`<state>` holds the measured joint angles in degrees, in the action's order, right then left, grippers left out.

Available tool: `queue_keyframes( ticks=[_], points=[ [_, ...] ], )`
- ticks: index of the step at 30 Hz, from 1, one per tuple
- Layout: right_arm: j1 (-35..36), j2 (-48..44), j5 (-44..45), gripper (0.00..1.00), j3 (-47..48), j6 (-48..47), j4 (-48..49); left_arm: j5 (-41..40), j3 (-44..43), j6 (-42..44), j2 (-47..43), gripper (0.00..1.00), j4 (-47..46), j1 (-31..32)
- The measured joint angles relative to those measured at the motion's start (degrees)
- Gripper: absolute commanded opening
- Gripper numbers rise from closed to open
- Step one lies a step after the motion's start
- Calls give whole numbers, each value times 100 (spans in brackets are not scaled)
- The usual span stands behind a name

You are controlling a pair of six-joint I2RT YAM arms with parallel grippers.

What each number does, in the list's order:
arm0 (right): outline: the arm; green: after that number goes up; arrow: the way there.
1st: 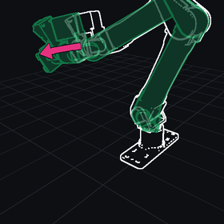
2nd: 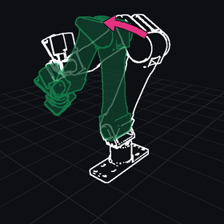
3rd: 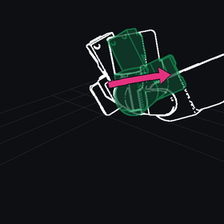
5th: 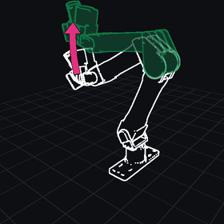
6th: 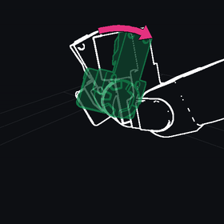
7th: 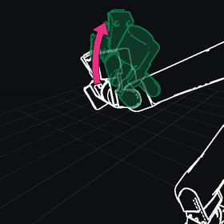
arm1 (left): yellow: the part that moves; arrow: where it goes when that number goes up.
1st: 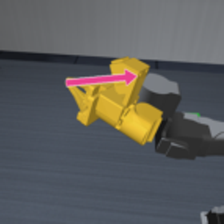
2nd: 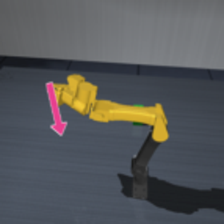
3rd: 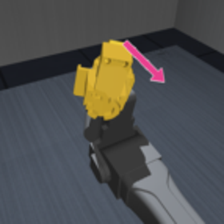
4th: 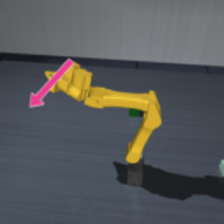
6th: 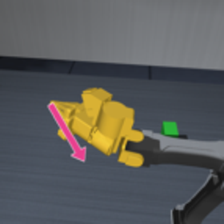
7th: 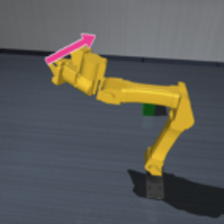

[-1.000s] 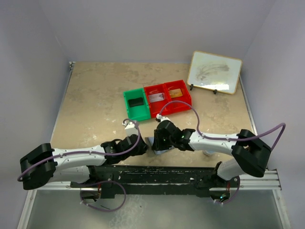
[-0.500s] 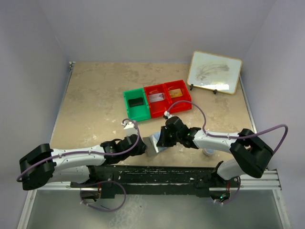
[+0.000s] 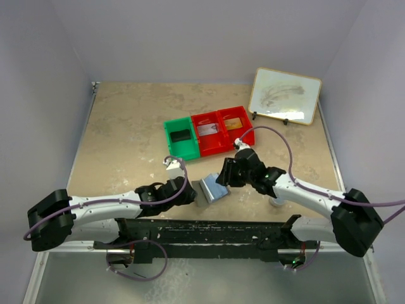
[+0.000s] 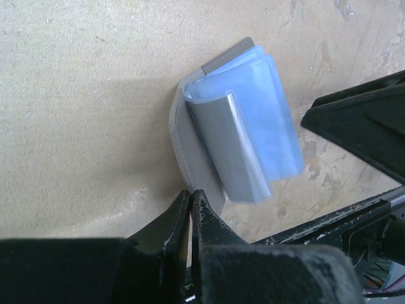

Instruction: Take the credit cards out of the card holder

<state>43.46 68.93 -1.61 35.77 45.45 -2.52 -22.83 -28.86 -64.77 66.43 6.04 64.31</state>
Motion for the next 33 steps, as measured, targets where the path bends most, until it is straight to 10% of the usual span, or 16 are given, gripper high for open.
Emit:
queue_keyframes(
  ticks=[13, 24, 33],
  points=[
    [-26, 782, -243, 43, -354, -20, 140, -35, -7, 7, 0, 0, 212, 0],
    [-37, 785, -940, 0, -428, -190, 918, -48, -7, 11, 76, 0, 219, 0],
    [-42, 782, -1871, 0, -861, 223, 2129, -79, -7, 55, 111, 0, 221, 0]
  ],
)
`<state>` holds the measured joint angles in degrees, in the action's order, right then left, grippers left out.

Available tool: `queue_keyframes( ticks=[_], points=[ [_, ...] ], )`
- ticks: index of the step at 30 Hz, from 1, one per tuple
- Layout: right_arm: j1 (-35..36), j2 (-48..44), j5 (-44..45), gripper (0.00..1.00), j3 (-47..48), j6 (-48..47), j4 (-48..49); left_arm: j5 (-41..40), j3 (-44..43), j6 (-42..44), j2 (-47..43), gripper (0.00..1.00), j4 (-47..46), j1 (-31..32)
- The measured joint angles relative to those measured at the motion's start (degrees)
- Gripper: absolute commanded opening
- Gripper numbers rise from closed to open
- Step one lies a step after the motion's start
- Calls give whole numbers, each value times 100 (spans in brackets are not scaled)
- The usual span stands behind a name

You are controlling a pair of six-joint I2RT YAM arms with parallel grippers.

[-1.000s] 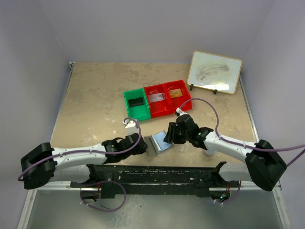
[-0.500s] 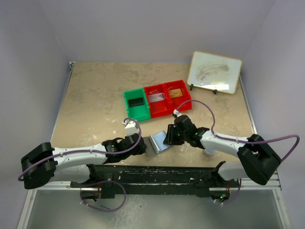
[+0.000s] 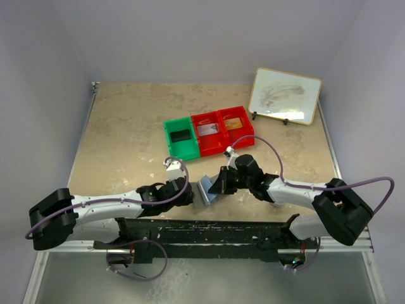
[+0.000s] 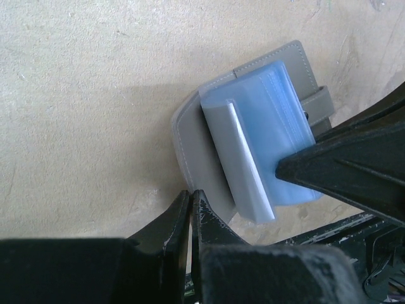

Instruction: Take the credit cards out of the card holder

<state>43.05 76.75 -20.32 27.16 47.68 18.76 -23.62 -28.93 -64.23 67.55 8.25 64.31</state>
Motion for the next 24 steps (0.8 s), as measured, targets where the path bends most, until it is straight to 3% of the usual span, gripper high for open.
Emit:
queue_keyframes(
  ticks=[9, 12, 19, 24],
  points=[
    [2, 304, -271, 3, -37, 267, 297, -48, -129, 83, 35, 0, 87, 0],
    [2, 297, -179, 8, -15, 267, 205, -92, -245, 136, 37, 0, 199, 0],
    [2, -81, 442, 32, 144, 136, -645, -275, -575, 404, 37, 0, 732, 0],
    [2, -531, 1128, 33, 407, -35, -1405, -304, -739, 549, 72, 0, 957, 0]
  ],
)
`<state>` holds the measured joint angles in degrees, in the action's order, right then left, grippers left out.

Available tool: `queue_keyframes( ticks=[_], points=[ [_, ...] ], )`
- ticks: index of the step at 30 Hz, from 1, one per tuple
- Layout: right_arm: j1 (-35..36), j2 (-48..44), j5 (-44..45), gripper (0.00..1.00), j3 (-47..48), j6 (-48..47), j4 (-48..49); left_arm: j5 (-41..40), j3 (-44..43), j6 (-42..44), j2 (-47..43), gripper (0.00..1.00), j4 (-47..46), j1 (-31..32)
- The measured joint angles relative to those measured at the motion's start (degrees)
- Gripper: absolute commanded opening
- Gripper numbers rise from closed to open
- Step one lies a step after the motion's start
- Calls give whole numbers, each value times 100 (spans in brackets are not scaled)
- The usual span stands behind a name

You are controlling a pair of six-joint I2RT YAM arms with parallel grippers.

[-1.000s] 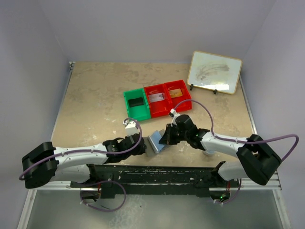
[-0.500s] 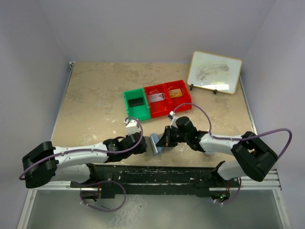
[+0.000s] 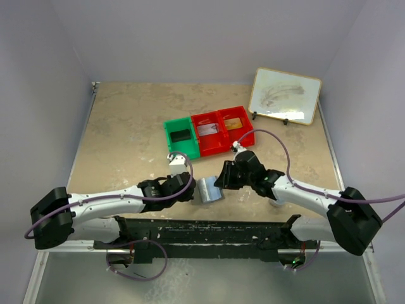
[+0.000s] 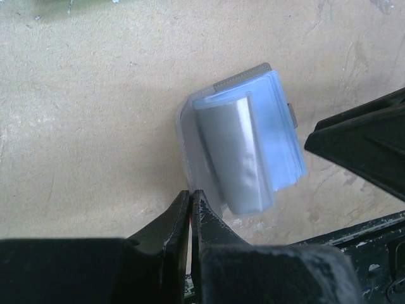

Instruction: Take the credit cards out of the card holder

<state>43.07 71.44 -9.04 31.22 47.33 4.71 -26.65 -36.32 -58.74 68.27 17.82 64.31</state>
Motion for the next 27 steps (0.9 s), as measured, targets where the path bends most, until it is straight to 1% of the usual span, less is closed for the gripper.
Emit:
queue_keyframes(
  ticks=[5, 7, 9, 12, 14, 21, 27],
  points=[
    [0, 11, 398, 35, 284, -199, -372, -2, -46, 79, 50, 0, 118, 0],
    [0, 136, 485, 41, 361, -260, -455, -2, -61, 92, 63, 0, 120, 0],
    [0, 271, 531, 43, 374, -291, -470, -2, -79, 98, 76, 0, 122, 0],
    [0, 437, 459, 51, 365, -251, -424, 0, -87, 107, 83, 0, 125, 0],
    [0, 468, 326, 54, 282, -118, -243, -2, -87, 107, 83, 0, 127, 0],
    [0, 474, -79, 55, -332, 673, 612, 0, -87, 107, 83, 0, 127, 0],
    [0, 627, -142, 57, -374, 1161, 1099, 0, -87, 107, 83, 0, 125, 0]
  ],
)
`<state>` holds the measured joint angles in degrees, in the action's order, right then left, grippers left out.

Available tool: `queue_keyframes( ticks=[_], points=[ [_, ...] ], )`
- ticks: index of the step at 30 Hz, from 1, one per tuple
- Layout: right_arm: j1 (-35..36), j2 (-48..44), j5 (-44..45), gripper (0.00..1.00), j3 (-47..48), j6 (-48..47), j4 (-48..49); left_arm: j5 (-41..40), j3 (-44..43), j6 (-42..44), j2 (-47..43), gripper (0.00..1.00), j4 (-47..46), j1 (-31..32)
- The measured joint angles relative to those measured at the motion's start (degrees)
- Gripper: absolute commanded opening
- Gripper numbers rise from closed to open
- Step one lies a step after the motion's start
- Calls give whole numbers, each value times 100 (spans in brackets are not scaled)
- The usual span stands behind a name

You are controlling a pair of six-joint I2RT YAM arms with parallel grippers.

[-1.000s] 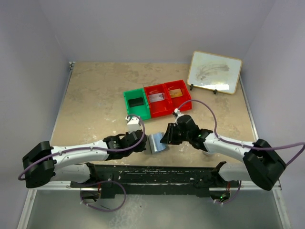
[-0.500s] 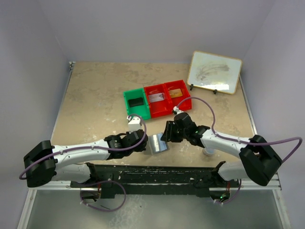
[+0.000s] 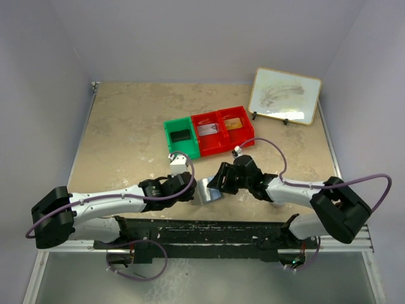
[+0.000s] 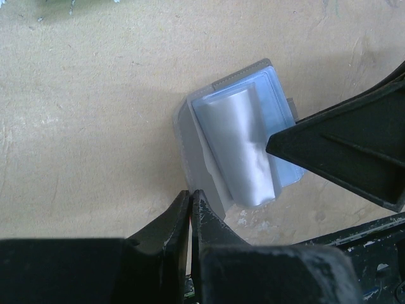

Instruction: Take the credit cards out of the card holder

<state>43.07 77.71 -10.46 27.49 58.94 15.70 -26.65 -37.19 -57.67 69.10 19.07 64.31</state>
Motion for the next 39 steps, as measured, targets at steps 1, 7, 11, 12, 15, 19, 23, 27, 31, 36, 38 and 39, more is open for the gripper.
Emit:
queue_keyframes(
  ticks=[1, 7, 11, 12, 15, 19, 23, 27, 31, 36, 38, 39],
  points=[
    [0, 33, -11, 57, -26, 107, 120, 0, 0, 0, 0, 0, 0, 0],
    [0, 245, 2, 56, -540, 1027, 1040, 0, 0, -2, 0, 0, 0, 0],
    [7, 275, 57, 56, -590, 1375, 1231, 0, 0, 0, 0, 0, 0, 0],
    [15, 275, 98, 56, -590, 1429, 1231, 0, 0, 0, 0, 0, 0, 0],
    [33, 254, 260, 56, -621, 1569, 1235, 0, 0, -2, 0, 0, 0, 0],
    [42, 201, 474, 56, -739, 1845, 1366, 0, 0, 0, 0, 0, 0, 0],
    [37, 269, 754, 56, -737, 1974, 1569, 2, 0, 0, 0, 0, 0, 0],
    [26, 560, 872, 55, -592, 2065, 1784, 2, 0, 2, 0, 0, 2, 0],
    [20, 748, 1056, 55, -457, 2142, 1906, 4, 0, 0, 0, 0, 15, 0],
    [-120, 743, 1145, 55, -487, 2297, 2236, 31, 7, -2, 0, 0, 42, 0],
    [-232, 741, 1141, 55, -525, 2330, 2387, 55, 37, -7, 0, 0, 33, 0],
    [-284, 741, 1123, 55, -529, 2341, 2430, 72, 70, -17, 0, 0, 33, 0]
  ],
)
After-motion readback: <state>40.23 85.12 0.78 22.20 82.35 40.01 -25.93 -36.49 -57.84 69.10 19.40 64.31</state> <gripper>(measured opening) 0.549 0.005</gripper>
